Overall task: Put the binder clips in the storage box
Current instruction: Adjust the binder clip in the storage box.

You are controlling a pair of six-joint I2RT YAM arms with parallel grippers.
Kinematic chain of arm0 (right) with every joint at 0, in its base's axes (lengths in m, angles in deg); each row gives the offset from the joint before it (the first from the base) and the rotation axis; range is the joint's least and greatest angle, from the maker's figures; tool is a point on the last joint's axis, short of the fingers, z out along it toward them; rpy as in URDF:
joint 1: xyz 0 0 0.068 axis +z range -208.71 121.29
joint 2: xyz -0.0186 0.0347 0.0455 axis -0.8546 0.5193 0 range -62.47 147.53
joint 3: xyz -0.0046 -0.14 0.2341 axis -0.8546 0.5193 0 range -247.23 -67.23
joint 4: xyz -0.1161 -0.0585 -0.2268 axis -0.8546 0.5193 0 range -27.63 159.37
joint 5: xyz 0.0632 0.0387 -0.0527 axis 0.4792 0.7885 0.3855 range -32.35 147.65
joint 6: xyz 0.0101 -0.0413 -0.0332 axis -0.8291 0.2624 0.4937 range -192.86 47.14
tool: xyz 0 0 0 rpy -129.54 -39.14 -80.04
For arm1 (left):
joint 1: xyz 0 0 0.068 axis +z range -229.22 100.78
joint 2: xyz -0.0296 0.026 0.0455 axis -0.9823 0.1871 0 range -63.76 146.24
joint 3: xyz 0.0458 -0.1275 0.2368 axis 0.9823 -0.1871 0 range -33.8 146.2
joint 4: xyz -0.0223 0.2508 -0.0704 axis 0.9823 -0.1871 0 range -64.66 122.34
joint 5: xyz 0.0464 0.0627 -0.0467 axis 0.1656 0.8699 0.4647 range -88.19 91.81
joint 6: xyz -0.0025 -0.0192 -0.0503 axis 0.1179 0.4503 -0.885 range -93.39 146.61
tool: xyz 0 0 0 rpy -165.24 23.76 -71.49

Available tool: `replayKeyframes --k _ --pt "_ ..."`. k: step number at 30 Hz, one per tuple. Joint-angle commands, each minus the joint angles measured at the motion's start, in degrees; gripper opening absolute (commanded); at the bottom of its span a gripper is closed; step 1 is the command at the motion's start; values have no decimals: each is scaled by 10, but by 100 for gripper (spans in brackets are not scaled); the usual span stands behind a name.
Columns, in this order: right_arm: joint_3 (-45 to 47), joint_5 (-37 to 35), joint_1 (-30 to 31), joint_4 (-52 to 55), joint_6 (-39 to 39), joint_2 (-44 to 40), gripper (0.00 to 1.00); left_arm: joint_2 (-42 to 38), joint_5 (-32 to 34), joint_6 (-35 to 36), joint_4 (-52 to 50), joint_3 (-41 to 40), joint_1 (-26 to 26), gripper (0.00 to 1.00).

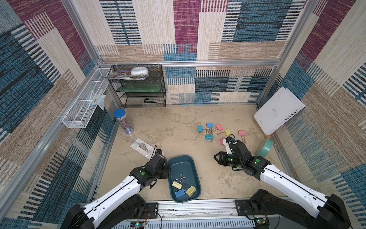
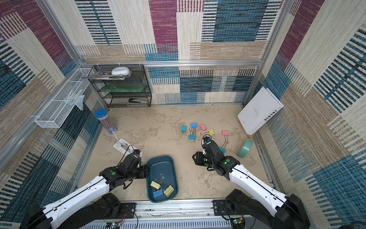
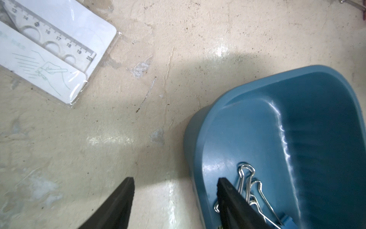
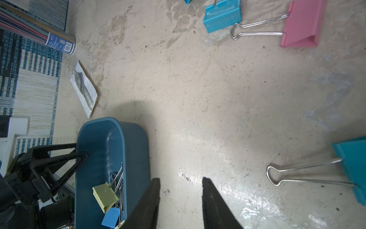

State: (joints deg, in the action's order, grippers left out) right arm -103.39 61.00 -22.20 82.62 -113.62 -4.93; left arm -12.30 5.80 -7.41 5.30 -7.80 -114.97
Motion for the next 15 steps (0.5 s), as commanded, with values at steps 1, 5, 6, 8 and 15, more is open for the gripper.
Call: replayKeyframes --k 1,5,6,8,15 --pt "4 58 7 -22 29 16 36 -14 -19 10 10 -4 -2 70" --pt "-7 87 65 -80 33 37 24 -42 -25 9 11 -3 -12 71" --pt "-17 83 75 -78 35 46 22 -49 -28 10 10 -2 -14 70" --pt "-22 88 81 -87 35 54 18 -57 -34 9 11 3 -20 70" --pt "-46 151 150 -155 36 109 0 -64 -40 18 10 24 -54 41"
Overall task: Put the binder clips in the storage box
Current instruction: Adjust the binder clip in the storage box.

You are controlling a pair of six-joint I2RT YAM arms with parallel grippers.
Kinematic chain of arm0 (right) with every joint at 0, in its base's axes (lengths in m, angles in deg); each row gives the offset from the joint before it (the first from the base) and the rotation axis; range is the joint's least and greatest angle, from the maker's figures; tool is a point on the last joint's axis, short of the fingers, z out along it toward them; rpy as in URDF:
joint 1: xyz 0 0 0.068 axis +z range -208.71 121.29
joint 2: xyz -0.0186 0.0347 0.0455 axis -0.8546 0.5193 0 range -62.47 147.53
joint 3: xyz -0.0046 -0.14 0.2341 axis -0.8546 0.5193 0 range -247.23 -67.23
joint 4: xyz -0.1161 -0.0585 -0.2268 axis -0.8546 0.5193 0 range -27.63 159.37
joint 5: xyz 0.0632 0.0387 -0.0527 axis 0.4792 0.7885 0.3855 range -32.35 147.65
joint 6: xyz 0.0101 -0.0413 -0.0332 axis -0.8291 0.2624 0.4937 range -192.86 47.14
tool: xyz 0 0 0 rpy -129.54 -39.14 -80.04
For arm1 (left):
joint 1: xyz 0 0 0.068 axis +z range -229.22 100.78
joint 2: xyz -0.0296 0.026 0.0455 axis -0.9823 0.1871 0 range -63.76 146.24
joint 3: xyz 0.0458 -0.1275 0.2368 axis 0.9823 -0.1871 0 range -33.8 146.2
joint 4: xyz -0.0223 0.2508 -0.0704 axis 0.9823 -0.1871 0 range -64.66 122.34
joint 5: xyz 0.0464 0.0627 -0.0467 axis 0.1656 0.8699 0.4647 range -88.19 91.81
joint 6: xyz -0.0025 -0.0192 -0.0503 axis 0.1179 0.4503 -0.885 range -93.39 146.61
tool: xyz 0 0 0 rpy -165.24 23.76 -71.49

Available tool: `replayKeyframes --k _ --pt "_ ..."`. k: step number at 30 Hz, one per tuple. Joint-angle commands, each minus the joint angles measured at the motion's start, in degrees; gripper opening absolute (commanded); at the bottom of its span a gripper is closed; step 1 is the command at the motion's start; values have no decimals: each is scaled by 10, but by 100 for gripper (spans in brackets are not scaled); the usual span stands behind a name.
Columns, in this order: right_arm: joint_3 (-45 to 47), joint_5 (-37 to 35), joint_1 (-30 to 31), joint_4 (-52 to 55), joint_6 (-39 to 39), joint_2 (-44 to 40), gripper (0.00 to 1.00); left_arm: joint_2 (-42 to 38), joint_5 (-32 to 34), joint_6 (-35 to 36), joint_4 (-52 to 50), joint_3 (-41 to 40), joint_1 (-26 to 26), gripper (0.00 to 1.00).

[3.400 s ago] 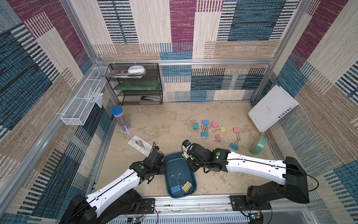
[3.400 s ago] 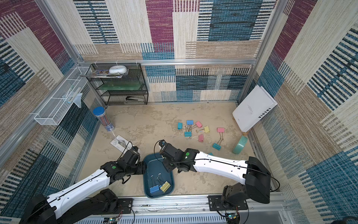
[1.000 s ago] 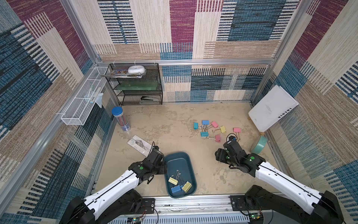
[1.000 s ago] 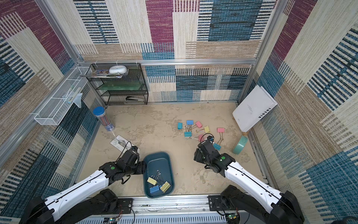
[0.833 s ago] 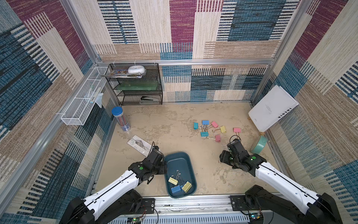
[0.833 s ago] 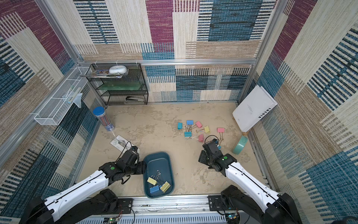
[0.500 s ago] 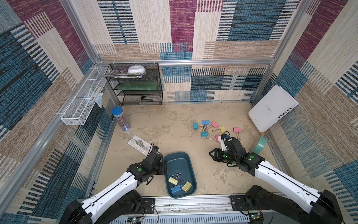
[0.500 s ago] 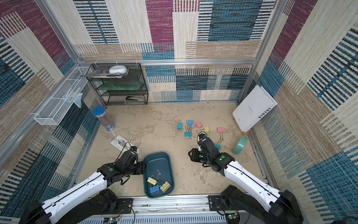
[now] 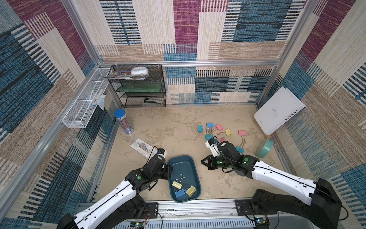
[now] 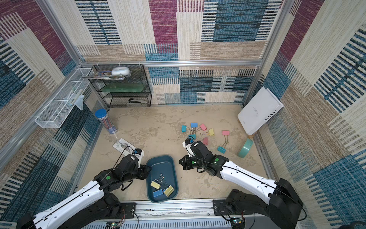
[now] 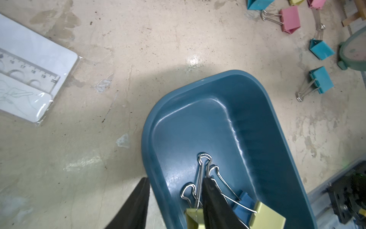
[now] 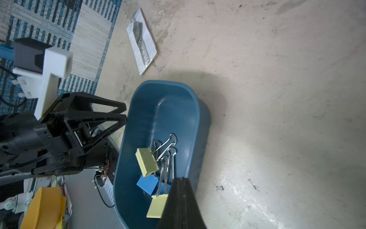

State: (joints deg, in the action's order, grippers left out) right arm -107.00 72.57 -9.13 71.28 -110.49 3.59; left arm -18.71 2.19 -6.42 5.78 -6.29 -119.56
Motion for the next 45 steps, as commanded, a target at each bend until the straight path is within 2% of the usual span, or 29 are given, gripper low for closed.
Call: replayKeyframes --k 1,7,16,28,45 --pt "-15 43 33 -51 5 42 0 3 -5 11 4 13 -13 35" --pt "-65 45 92 -48 8 142 0 47 4 32 -18 52 -36 0" --pt "-103 47 112 -34 11 229 0 136 15 37 -48 88 -71 0" --pt "-116 59 125 -39 12 298 0 161 41 18 -66 89 -125 0" --pt "-133 72 126 -59 8 358 0 221 40 4 -21 81 -153 0"
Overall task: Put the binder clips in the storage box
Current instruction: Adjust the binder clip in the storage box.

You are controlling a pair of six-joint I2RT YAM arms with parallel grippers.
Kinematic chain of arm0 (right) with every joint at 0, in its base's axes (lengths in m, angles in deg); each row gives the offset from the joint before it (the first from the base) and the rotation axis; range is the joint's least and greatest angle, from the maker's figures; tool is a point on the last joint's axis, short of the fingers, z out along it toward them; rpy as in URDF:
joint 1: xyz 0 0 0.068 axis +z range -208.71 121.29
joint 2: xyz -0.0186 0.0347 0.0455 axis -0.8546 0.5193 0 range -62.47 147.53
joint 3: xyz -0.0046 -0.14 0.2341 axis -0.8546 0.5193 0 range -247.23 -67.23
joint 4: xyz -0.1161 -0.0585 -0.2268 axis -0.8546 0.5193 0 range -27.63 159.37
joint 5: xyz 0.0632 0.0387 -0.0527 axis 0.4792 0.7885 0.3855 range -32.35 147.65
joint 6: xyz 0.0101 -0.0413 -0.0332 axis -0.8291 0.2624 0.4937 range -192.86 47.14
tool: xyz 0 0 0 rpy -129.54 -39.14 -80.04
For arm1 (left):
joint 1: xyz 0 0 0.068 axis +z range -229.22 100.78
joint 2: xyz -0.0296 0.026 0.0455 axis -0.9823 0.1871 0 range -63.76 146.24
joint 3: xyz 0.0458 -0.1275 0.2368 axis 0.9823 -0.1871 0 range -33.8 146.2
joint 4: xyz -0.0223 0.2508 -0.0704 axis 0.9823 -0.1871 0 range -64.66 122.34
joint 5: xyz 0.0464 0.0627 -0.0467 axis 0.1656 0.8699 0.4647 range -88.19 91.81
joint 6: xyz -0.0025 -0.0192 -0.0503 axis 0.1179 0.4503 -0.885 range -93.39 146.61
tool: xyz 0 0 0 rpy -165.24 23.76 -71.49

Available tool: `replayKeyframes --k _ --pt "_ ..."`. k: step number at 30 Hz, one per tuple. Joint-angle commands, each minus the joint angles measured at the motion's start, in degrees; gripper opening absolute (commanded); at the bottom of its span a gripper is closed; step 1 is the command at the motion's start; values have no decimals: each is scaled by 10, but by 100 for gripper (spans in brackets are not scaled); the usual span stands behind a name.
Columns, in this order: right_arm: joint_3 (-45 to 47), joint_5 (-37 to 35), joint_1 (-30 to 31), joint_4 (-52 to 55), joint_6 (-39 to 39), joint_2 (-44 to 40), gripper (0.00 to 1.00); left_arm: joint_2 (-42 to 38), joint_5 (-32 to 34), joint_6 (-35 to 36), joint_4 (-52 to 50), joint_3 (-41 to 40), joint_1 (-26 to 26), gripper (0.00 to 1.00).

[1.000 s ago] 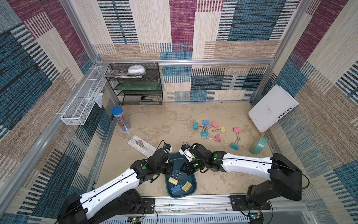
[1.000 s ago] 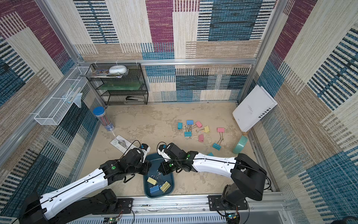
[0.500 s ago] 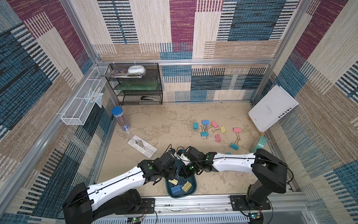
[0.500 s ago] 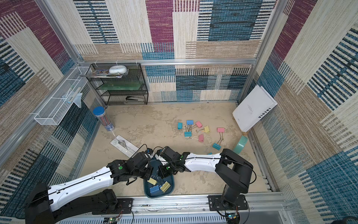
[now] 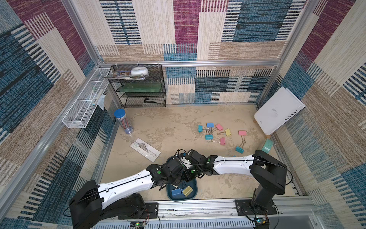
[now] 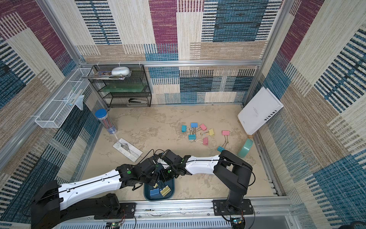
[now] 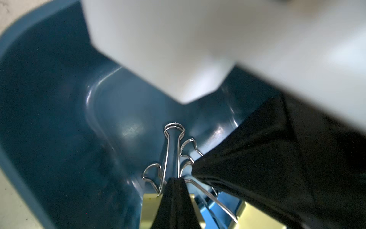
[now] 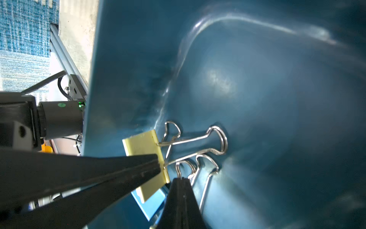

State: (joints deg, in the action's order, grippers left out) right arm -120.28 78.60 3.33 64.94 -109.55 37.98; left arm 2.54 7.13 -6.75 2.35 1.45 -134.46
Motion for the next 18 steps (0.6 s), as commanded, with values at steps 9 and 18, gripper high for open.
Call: replayKeyframes --k 9,18 --pt "-6 11 2 5 -6 35 0 -23 -18 -12 9 -28 -16 0" --pt "-12 9 2 8 -12 53 0 -64 -18 -35 -4 -63 -22 0"
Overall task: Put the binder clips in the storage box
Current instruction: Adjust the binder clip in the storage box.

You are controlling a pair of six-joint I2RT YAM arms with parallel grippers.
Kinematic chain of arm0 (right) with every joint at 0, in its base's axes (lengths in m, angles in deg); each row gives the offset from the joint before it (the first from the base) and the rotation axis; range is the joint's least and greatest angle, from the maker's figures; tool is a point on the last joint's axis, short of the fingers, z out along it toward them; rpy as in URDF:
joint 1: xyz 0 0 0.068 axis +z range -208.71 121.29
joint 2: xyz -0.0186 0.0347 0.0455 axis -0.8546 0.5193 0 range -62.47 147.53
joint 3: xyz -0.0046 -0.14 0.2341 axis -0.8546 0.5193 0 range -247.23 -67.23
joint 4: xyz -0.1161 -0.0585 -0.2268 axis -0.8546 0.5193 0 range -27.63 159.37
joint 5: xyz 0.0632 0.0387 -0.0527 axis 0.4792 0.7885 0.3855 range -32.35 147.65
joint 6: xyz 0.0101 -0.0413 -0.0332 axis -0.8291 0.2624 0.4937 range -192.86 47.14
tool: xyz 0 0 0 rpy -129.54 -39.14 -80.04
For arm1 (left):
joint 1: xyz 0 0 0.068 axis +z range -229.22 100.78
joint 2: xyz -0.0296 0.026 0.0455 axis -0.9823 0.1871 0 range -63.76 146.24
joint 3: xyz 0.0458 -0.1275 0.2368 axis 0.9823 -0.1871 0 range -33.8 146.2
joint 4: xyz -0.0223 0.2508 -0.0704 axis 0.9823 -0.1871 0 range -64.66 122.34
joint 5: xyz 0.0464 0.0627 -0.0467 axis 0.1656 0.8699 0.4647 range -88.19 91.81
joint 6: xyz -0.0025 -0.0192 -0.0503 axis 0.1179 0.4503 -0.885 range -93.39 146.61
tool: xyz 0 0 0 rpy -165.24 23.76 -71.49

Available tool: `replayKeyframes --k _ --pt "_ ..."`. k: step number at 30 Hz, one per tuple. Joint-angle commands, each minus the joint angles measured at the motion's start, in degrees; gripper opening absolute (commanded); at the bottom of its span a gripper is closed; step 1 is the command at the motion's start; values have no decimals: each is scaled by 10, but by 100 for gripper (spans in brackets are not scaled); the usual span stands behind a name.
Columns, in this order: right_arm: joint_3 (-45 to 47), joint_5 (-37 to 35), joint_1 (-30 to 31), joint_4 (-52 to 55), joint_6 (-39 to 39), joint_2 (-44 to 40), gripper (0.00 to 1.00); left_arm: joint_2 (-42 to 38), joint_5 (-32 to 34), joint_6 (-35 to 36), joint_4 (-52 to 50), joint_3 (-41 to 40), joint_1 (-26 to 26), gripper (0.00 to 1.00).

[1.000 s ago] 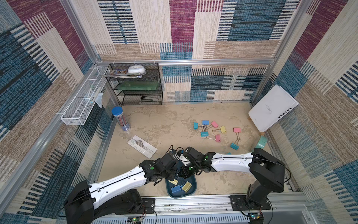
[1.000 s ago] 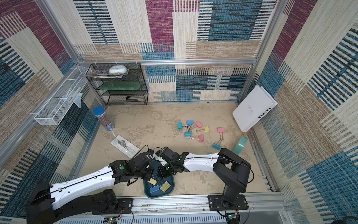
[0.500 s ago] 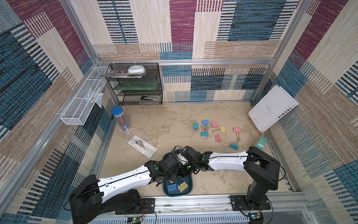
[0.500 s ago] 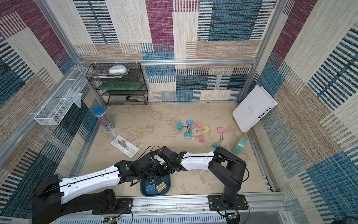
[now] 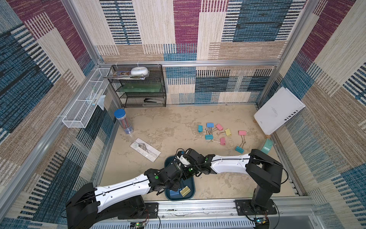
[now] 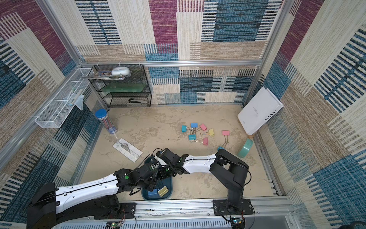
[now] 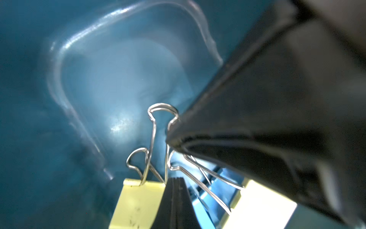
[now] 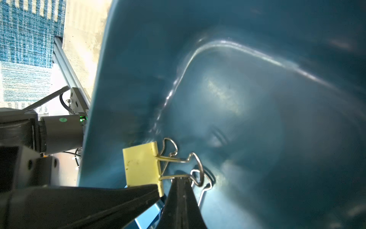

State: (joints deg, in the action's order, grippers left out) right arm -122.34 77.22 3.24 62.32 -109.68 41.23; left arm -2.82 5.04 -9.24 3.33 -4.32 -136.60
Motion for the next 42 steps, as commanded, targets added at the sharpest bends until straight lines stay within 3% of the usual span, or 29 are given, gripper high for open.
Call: replayKeyframes --k 1,12,28,42 --pt "9 23 3 33 -11 20 0 -16 4 -14 -18 -7 0 0" --pt "5 19 1 38 -1 0 0 -78 20 -19 -35 8 0 0" --pt "-25 39 1 34 0 18 0 -46 30 -32 -32 -18 0 0" --pt "-50 63 0 3 -17 27 0 -74 32 -36 -33 -31 0 0"
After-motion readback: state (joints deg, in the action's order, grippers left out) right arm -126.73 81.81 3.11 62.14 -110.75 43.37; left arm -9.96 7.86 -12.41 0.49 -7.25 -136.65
